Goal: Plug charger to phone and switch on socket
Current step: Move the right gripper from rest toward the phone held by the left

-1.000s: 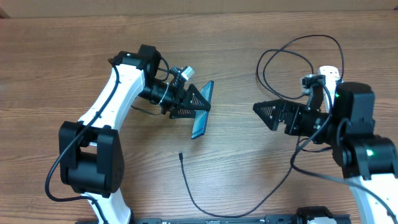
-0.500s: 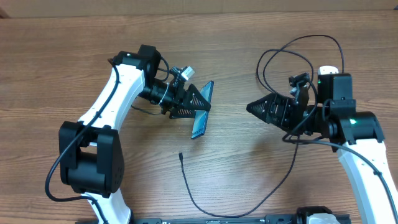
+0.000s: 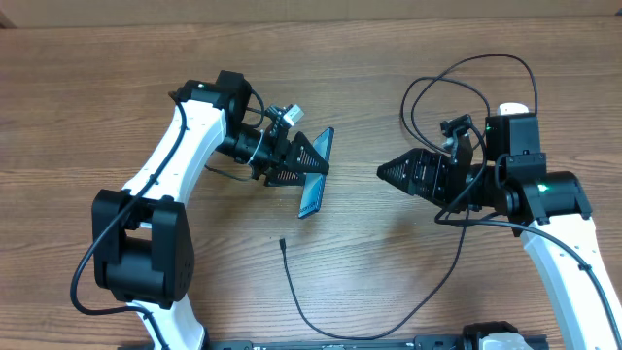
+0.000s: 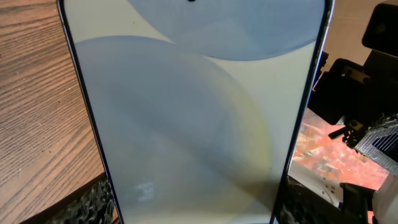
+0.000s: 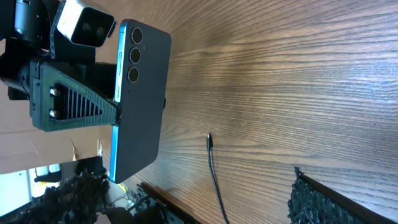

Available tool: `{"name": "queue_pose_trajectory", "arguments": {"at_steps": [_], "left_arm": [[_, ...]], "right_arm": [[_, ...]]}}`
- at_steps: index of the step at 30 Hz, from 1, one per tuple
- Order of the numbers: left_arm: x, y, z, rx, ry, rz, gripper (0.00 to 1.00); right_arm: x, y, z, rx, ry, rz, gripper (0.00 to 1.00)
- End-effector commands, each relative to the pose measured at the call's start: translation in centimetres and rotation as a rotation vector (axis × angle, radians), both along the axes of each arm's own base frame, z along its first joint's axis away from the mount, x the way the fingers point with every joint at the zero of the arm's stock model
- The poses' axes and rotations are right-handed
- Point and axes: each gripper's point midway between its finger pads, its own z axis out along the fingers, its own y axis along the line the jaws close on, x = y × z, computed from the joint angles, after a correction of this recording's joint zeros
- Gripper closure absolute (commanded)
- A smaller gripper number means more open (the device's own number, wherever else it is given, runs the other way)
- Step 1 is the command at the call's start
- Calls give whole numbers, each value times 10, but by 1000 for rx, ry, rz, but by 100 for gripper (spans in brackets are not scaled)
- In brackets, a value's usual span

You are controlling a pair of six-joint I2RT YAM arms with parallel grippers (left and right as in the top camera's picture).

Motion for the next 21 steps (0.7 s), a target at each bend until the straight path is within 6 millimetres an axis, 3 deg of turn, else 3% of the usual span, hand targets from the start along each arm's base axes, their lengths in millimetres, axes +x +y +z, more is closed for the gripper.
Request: {"name": "queue_pose_trajectory", "arguments": {"at_steps": [1,7,14,21], "left_arm": [[0,-6,18,-52,-50,-14,39],[-5,-12,17,-44,-51,-38,39],[-9,-15,15,-33,-53,-53,39],[-9,-16,14,-29,-55,-58,38]], "right_arm": [[3,3,12,14,-35,12,0],[1,9,6,12,-14,32,0],[-4,21,-23,23,59,76,0],[-10,42,-29,77,97,155,0]]}}
